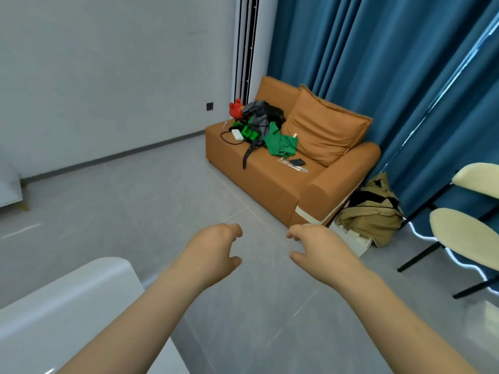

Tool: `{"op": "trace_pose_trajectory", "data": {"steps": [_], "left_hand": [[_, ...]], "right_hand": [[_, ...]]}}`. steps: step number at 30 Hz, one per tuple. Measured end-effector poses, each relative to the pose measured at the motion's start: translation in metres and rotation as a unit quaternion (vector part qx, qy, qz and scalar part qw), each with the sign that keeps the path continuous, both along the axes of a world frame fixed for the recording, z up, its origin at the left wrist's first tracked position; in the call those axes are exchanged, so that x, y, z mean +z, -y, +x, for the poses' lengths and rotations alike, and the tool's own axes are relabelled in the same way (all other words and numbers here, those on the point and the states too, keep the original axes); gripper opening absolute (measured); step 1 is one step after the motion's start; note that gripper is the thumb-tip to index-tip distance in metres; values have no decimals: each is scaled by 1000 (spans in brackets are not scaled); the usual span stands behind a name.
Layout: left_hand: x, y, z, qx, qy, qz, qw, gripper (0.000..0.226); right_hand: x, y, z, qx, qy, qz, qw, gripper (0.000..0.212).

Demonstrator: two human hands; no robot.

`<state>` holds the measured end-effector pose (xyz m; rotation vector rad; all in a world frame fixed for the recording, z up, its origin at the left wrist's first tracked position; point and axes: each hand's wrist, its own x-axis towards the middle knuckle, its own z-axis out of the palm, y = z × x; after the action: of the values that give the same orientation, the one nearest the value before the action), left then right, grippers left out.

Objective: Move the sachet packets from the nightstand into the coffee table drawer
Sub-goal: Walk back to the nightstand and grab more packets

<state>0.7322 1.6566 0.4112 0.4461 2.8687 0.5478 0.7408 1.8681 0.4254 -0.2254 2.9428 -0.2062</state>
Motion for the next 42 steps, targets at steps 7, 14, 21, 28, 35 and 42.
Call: {"op": "trace_pose_trajectory", "data": {"steps": [7,14,21,28,35,42], "left_hand": [[-2,4,-100,22,13,-4,1000,49],[-8,10,-214,84,9,-9,996,47],[-10,22,-308,161,23,-15,987,47],[-18,76,-375,251,34,-16,967,47],[-20,174,-442,316,32,-6,948,47],[-12,297,-501,366,27,-16,930,47]], "right_hand": [[-3,9,-113,36,-4,2,999,41],[-8,11,-254,89,-14,-17,996,39],[-4,24,-384,155,-12,-26,988,40],[-13,93,-485,234,19,-46,971,41],[-18,207,-571,287,21,-47,956,42],[-10,339,-648,327,34,-40,943,42]]}}
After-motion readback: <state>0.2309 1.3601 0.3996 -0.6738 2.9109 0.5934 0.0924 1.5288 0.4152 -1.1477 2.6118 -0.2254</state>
